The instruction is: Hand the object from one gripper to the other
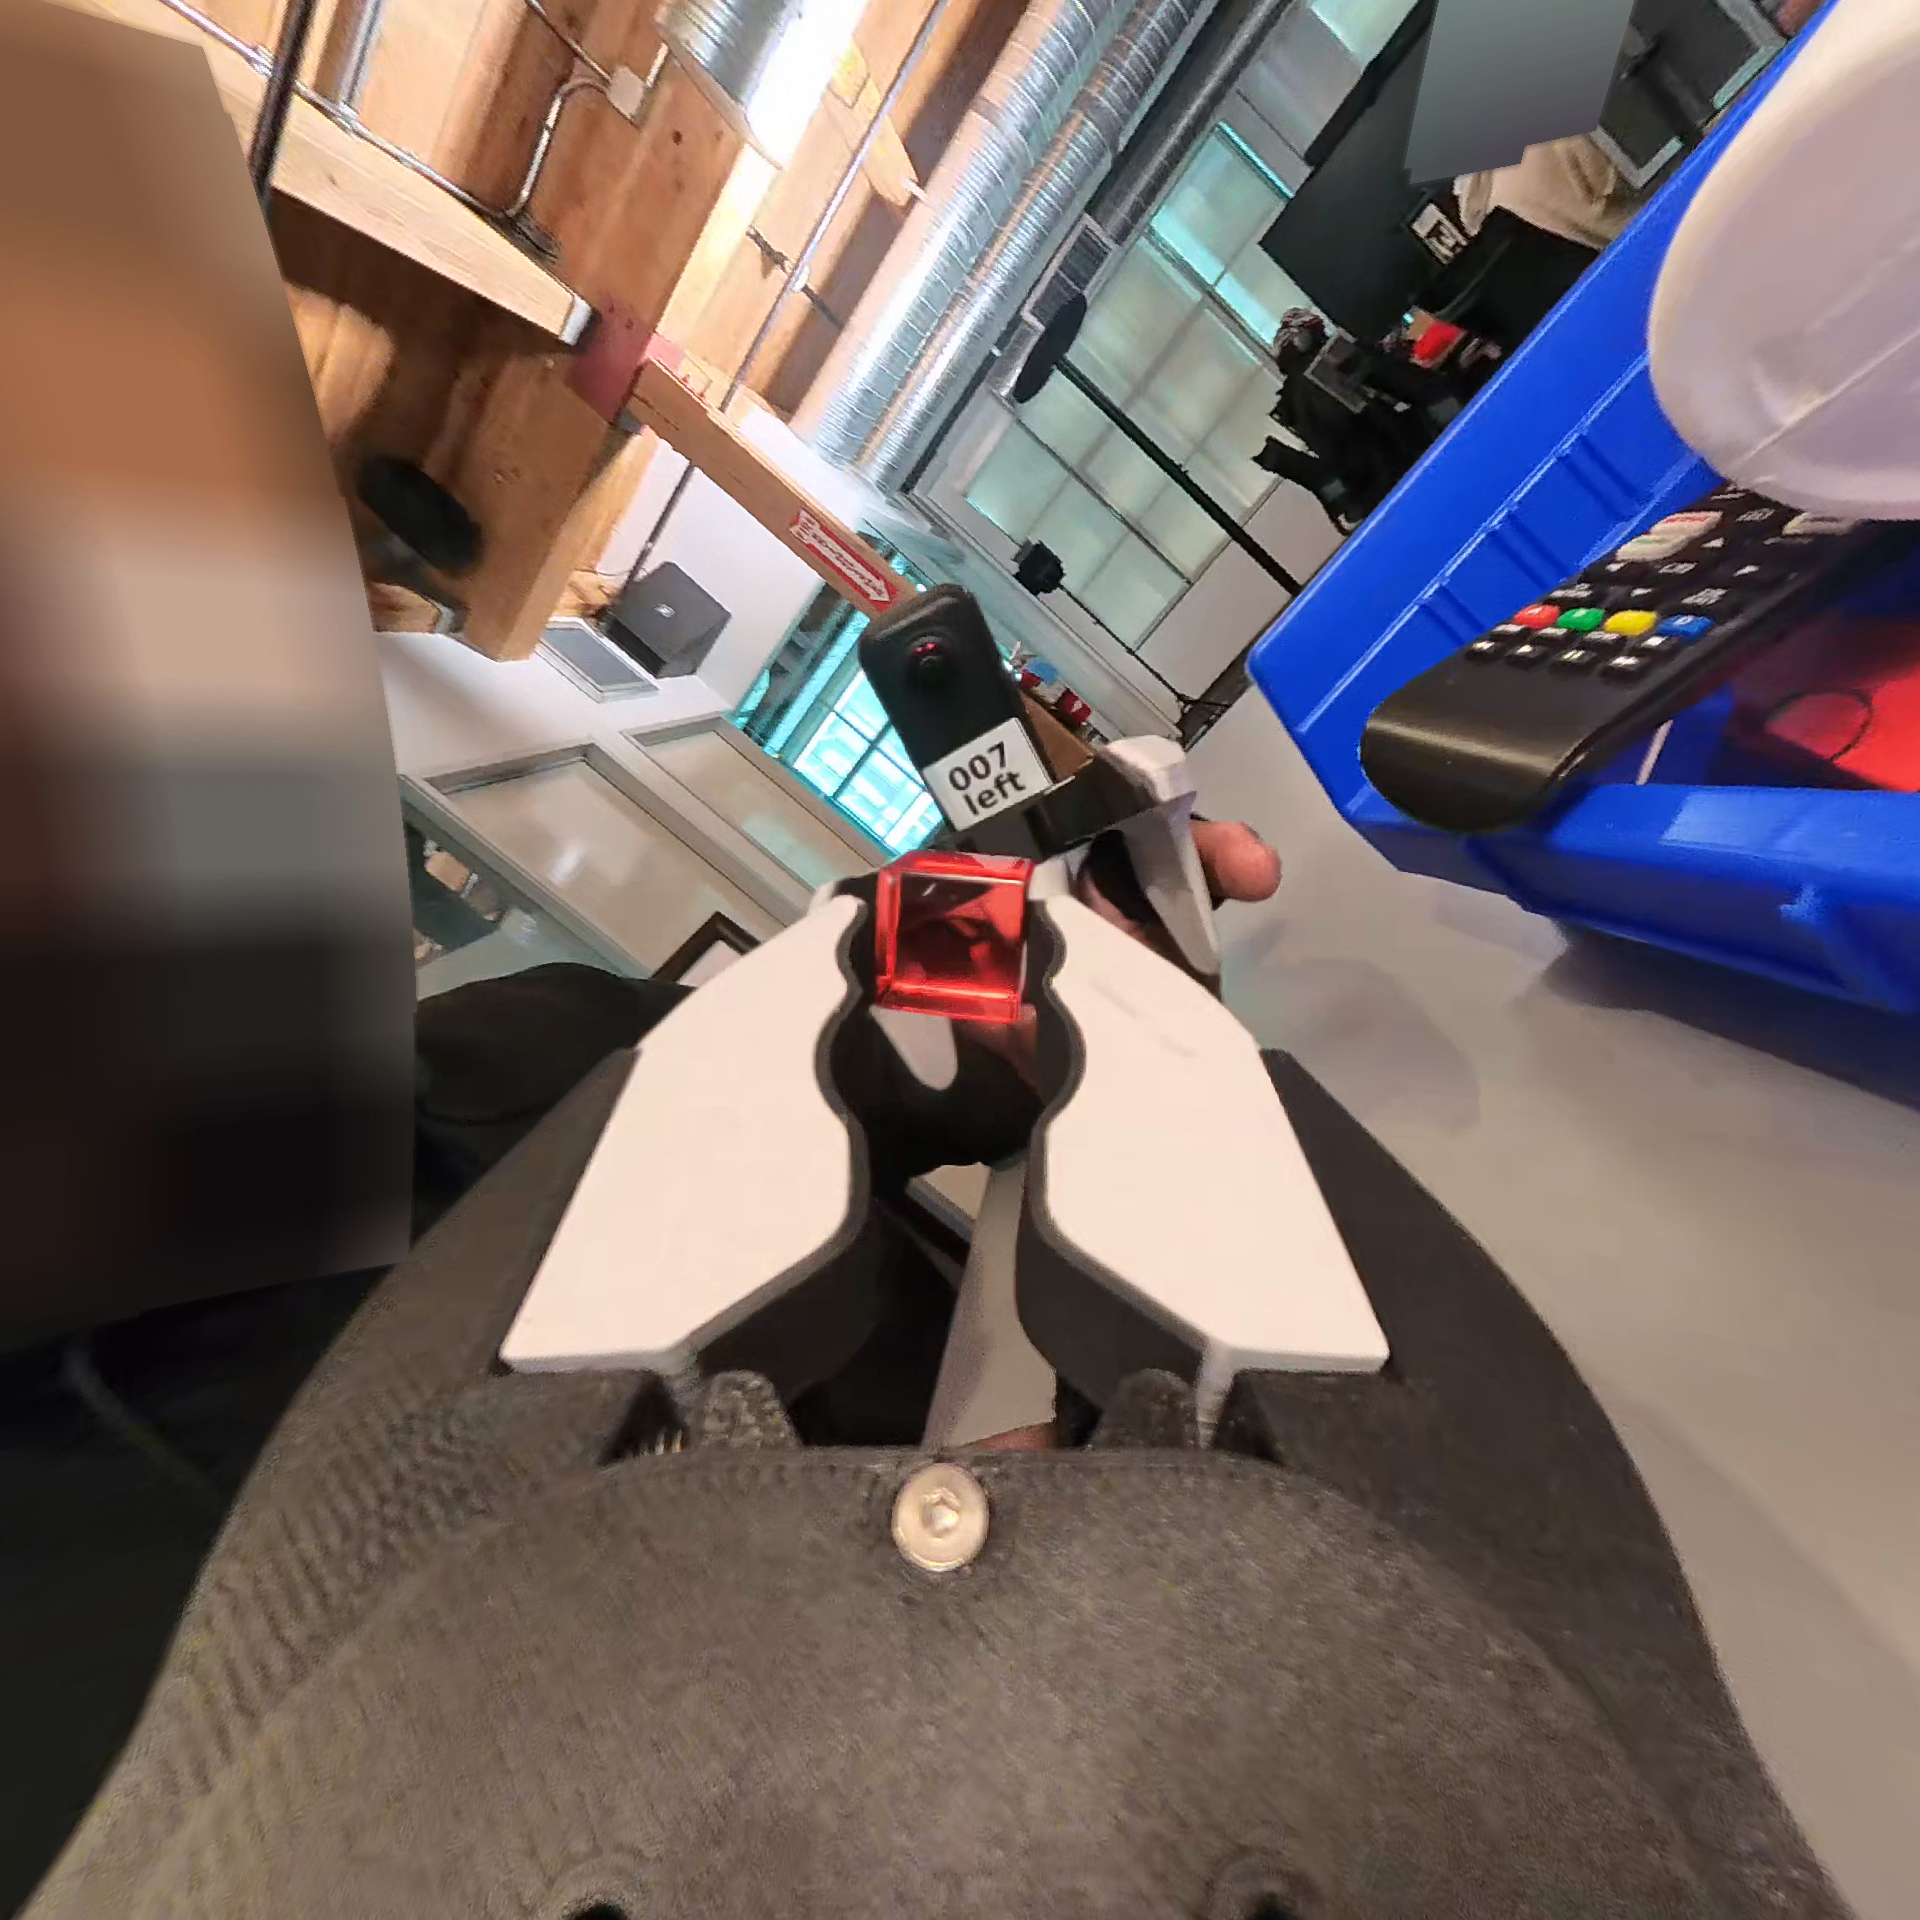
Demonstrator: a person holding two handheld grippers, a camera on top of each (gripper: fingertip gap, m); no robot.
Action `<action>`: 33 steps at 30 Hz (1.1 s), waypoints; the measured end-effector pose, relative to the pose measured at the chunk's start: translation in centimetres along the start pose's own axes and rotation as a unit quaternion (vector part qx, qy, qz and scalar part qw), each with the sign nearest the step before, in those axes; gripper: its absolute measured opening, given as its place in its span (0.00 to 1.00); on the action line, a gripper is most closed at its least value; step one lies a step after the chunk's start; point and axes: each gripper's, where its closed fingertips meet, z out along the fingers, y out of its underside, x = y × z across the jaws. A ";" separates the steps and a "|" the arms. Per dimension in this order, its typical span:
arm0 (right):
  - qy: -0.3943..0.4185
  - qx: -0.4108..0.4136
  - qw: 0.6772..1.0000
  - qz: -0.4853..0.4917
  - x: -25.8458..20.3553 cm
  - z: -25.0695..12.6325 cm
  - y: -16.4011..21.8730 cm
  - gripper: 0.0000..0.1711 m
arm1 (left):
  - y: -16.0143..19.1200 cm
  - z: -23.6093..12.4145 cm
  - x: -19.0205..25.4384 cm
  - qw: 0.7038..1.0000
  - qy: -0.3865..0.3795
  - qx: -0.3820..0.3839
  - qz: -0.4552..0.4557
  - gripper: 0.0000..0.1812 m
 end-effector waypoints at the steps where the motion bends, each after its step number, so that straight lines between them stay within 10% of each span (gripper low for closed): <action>1: -0.002 0.000 1.000 0.001 0.0 0.1 0.1 0.16 | 0.4 0.0 -0.1 1.000 -0.007 -0.010 0.017 0.38; 7: 0.042 -0.021 0.994 -0.095 0.4 0.1 0.5 0.15 | 0.9 0.5 0.6 0.993 0.021 -0.030 -0.109 0.37; 13: 0.102 -0.078 0.938 -0.322 0.2 -0.3 0.9 0.16 | 0.6 -0.2 -1.0 0.928 0.069 -0.008 -0.367 0.29; 22: 0.095 -0.147 0.813 -0.556 -0.2 -0.7 3.3 0.16 | 2.6 0.5 1.3 0.888 0.113 -0.057 -0.442 0.26; 33: 0.082 -0.125 0.774 -0.615 -1.4 -0.5 3.4 0.16 | 3.2 0.6 1.3 0.892 0.103 -0.070 -0.434 0.29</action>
